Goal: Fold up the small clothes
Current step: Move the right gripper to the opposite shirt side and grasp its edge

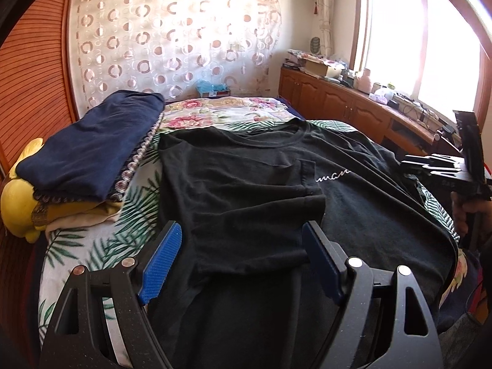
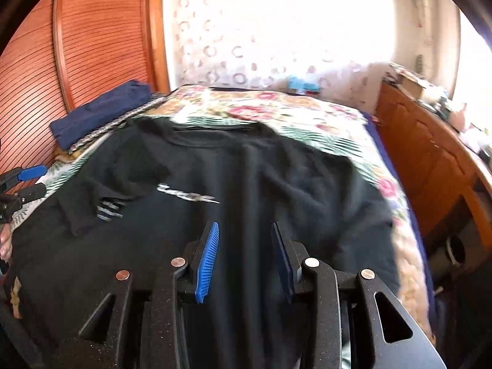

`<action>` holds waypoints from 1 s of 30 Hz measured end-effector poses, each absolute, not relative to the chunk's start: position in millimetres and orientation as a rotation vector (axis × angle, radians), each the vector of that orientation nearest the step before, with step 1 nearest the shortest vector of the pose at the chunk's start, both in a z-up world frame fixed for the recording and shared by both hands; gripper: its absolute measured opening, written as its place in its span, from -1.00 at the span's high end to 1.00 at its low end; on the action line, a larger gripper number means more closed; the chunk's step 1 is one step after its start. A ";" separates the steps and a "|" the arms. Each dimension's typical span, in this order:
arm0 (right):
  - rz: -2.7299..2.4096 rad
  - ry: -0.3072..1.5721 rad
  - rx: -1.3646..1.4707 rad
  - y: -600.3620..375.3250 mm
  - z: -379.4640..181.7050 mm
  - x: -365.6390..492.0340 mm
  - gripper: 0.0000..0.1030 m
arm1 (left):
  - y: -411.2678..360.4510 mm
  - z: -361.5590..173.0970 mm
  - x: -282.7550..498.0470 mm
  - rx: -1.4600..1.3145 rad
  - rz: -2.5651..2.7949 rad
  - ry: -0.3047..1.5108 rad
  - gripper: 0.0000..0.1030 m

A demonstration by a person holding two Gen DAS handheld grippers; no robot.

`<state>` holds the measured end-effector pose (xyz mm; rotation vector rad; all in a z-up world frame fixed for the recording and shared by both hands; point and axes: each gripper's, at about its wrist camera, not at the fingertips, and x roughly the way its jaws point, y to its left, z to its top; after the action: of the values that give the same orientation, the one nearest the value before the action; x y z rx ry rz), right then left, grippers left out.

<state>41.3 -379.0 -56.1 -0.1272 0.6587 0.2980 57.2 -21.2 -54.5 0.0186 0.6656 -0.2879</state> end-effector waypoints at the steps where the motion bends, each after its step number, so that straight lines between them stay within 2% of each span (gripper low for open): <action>1: 0.283 0.661 -0.118 -386.3 -55.7 40.2 0.27 | -24.5 -54.9 59.7 0.023 -0.291 0.668 -0.58; 2: 0.266 0.665 -0.105 -399.7 -56.3 37.0 0.21 | -27.6 -55.4 62.5 0.027 -0.295 0.671 -0.58; 3: 0.256 0.669 -0.096 -408.3 -56.1 34.1 0.03 | -30.4 -55.9 66.0 0.029 -0.297 0.675 -0.58; 5: 0.219 0.672 -0.072 -428.9 -58.2 29.3 -0.06 | -33.9 -56.4 71.7 0.028 -0.300 0.681 -0.58; 14: 0.151 0.743 0.007 -479.4 -73.1 20.1 -0.06 | -46.2 -72.2 102.8 0.045 -0.299 0.769 -0.58; 30: 0.149 0.827 0.060 -480.9 -78.9 61.8 -0.05 | -45.3 -96.7 124.9 0.061 -0.258 0.894 -0.61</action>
<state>61.8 -480.9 -78.9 0.0598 0.8273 0.1491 124.9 -45.3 -96.7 0.0611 0.8945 -0.2579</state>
